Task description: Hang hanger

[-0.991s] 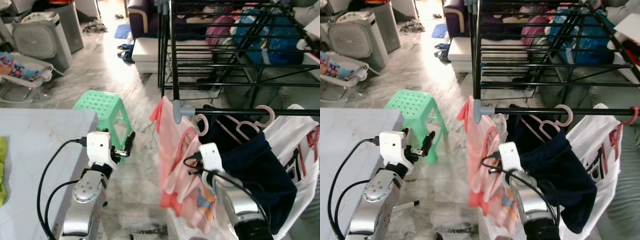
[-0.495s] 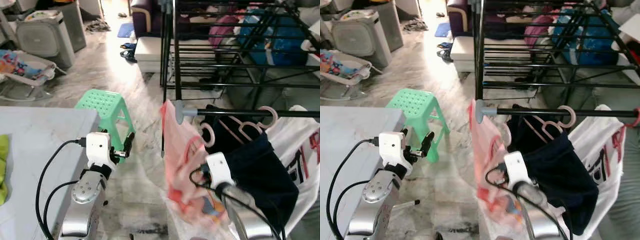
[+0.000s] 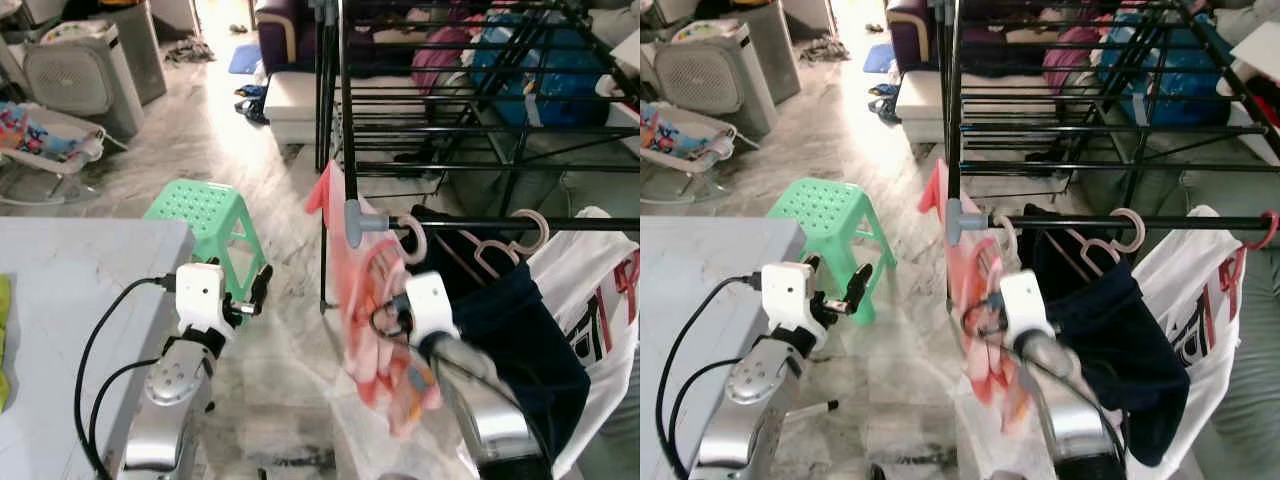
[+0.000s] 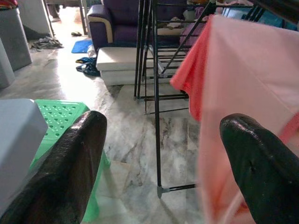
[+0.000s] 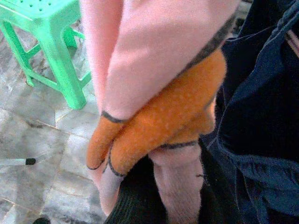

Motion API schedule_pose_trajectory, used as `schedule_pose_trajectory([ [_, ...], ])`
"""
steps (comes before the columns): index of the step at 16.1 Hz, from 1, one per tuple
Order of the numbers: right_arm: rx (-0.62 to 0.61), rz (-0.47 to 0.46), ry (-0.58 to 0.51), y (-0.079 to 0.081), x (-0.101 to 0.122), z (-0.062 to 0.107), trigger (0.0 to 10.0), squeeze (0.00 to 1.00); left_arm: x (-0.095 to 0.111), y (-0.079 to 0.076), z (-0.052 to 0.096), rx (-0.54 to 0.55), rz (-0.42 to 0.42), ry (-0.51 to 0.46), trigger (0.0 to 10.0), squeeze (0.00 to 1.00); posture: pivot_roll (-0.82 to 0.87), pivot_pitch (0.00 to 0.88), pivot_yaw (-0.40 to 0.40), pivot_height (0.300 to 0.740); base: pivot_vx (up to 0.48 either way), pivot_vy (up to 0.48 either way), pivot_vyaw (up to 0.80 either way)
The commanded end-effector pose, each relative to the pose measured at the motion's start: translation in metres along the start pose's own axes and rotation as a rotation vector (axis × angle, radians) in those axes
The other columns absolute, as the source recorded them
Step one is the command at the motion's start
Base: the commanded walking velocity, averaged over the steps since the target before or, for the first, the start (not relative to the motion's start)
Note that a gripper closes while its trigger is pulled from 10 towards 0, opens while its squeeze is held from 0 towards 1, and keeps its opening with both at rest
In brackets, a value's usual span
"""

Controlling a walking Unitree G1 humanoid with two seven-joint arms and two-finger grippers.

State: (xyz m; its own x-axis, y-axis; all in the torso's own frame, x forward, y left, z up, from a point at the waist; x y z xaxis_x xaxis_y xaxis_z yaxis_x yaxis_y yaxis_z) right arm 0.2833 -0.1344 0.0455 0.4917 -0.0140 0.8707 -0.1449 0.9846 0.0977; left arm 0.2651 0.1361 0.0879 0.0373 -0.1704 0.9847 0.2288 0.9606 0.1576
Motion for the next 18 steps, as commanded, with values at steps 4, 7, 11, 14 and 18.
schedule_pose_trajectory([
  [4,0.001,-0.116,0.076,0.001,0.012,-0.026,10.0,0.0,0.001,0.0,-0.002,0.0,-0.013,0.007,10.0,0.0,0.0,0.0,0.018,0.74,0.0,0.0,0.0],
  [7,0.041,-0.109,0.151,0.013,0.001,-0.034,10.0,0.0,0.001,-0.001,-0.004,-0.004,-0.015,0.009,10.0,0.0,0.0,0.0,0.018,0.74,0.0,0.0,0.0],
  [11,0.069,-0.13,0.217,0.024,-0.018,-0.039,10.0,0.0,0.001,-0.003,-0.004,-0.007,-0.01,0.007,10.0,0.0,0.0,0.0,0.013,0.74,0.0,0.0,0.0],
  [14,0.074,-0.137,0.206,0.023,-0.017,-0.043,10.0,0.0,0.0,-0.003,-0.003,-0.008,-0.009,0.012,10.0,0.0,0.0,0.0,0.011,0.74,0.0,0.0,0.0],
  [18,0.069,-0.096,0.146,0.023,-0.009,-0.046,10.0,0.0,-0.001,-0.005,-0.005,-0.011,-0.008,0.012,10.0,0.0,0.0,0.0,0.016,0.74,0.0,0.0,0.0],
])
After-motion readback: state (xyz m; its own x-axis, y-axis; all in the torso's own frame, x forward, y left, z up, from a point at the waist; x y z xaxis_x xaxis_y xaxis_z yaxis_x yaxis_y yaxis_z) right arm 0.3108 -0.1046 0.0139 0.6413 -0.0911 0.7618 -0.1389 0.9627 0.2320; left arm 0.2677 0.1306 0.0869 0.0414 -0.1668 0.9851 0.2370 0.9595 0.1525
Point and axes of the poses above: a point about 5 cm out from each wrist's last joint towards the gripper, its own z axis pointing back from the gripper into the wrist, its own x axis along the axis of the wrist's last joint, y = z × x, the point moved 2 cm from there along -z, pointing out of the wrist towards the gripper, and after that the axes turned 12 degrees about -z, right-handed, at the moved point
